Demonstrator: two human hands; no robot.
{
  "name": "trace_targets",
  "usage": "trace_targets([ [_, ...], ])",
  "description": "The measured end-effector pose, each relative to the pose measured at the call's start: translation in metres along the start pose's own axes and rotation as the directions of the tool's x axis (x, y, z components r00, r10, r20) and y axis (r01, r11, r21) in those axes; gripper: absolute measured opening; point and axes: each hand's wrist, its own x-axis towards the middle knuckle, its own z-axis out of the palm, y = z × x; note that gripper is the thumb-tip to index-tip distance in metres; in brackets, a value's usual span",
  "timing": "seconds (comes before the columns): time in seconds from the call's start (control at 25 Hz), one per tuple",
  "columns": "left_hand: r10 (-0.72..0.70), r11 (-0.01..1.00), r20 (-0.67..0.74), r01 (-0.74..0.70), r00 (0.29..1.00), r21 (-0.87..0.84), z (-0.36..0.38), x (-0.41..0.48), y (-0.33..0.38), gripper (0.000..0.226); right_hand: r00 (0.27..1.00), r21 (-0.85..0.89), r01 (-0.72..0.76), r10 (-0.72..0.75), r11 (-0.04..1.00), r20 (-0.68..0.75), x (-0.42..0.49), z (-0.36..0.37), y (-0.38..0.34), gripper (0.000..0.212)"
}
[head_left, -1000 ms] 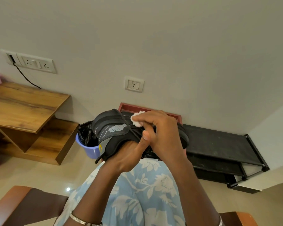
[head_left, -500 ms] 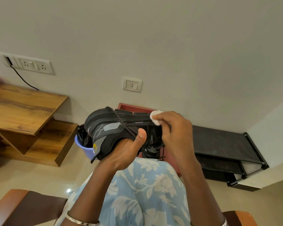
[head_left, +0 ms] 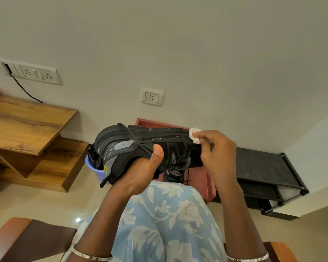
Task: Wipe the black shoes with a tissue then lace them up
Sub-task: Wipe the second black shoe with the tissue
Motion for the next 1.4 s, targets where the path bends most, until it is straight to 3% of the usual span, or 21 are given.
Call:
trace_targets([
  [0.12,0.025,0.999,0.009,-0.025,1.0,-0.024,0.008,0.003,-0.001,0.088,0.999,-0.091,0.035,-0.034,0.995,0.011,-0.004,0.004,-0.018,0.028],
  [0.2,0.038,0.999,0.036,-0.037,0.999,-0.028,0.012,0.003,0.001,0.095,0.988,-0.056,0.148,-0.145,0.987,0.049,-0.013,0.012,-0.046,0.027],
  [0.32,0.084,0.996,0.055,-0.082,0.995,-0.046,0.014,0.002,-0.003,0.079,0.916,0.096,0.353,-0.365,0.931,0.167,-0.025,0.025,-0.072,0.029],
  [0.4,0.122,0.99,0.034,-0.12,0.992,-0.068,0.012,0.002,-0.003,0.075,0.905,0.145,0.362,-0.384,0.921,0.181,-0.02,0.026,-0.061,0.028],
  [0.48,0.113,0.991,0.03,-0.111,0.993,-0.071,0.01,0.0,-0.003,0.069,0.951,0.107,0.271,-0.283,0.957,0.126,-0.011,0.018,-0.036,0.032],
  [0.6,-0.053,0.986,0.047,0.059,0.998,-0.153,0.006,0.0,-0.001,0.062,0.994,0.044,0.106,-0.107,0.993,0.006,-0.003,0.0,0.001,0.038],
  [0.84,-0.06,0.892,-0.017,0.047,0.998,-0.45,0.006,0.006,-0.002,0.05,0.975,-0.02,-0.05,0.045,0.999,-0.216,-0.011,-0.017,0.029,0.024],
  [0.96,-0.078,0.782,-0.003,0.059,0.997,-0.621,0.001,0.011,0.002,0.047,0.958,0.174,-0.078,0.123,0.982,-0.261,-0.014,-0.008,0.02,0.017],
  [1.08,-0.164,0.646,-0.076,0.049,0.983,-0.762,0.001,0.017,0.016,0.022,0.928,0.347,-0.14,0.245,0.927,-0.28,-0.018,0.012,0.01,0.015],
  [1.16,-0.225,0.553,-0.098,0.044,0.969,-0.832,0.004,0.021,0.022,0.025,0.912,0.51,-0.24,0.372,0.826,-0.173,-0.023,0.028,0.004,0.019],
  [1.28,-0.265,0.442,-0.012,0.111,0.964,-0.89,0.005,0.028,0.027,0.025,0.897,0.71,-0.241,0.432,0.662,-0.098,-0.022,0.039,-0.009,0.018],
  [1.32,-0.285,0.441,0.022,0.151,0.958,-0.885,0.003,0.031,0.029,0.025,0.894,0.727,-0.235,0.437,0.645,-0.1,-0.018,0.039,-0.013,0.018],
  [1.4,-0.338,0.559,0.057,0.249,0.94,-0.791,0.0,0.035,0.036,0.012,0.883,0.721,-0.237,0.454,0.652,-0.12,-0.006,0.039,-0.018,0.017],
])
